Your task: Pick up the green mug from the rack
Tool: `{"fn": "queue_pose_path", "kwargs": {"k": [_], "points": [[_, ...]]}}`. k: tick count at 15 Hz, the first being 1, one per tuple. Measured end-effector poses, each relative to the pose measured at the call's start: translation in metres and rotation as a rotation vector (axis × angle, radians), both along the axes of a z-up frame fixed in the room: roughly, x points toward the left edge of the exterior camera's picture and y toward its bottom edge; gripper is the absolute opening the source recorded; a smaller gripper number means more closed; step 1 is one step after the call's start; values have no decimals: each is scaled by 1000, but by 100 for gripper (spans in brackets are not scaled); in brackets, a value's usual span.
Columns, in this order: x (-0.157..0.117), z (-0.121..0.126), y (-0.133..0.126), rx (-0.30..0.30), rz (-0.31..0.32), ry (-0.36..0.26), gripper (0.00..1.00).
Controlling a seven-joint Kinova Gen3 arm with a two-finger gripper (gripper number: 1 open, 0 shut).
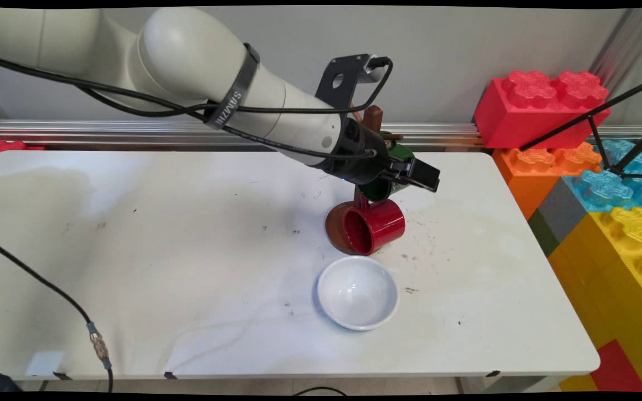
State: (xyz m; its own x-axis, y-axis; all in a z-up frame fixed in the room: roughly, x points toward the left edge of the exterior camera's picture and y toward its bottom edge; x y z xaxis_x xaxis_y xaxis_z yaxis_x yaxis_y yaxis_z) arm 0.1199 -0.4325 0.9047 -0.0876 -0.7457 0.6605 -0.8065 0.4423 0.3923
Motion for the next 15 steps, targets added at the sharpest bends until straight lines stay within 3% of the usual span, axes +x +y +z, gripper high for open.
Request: {"fn": "queue_pose_path", "kwargs": {"k": [7, 8, 15], "points": [[1, -7, 1, 9, 22, 30, 100], [1, -7, 1, 10, 26, 34, 0], [4, -10, 2, 18, 43, 44, 0]]}}
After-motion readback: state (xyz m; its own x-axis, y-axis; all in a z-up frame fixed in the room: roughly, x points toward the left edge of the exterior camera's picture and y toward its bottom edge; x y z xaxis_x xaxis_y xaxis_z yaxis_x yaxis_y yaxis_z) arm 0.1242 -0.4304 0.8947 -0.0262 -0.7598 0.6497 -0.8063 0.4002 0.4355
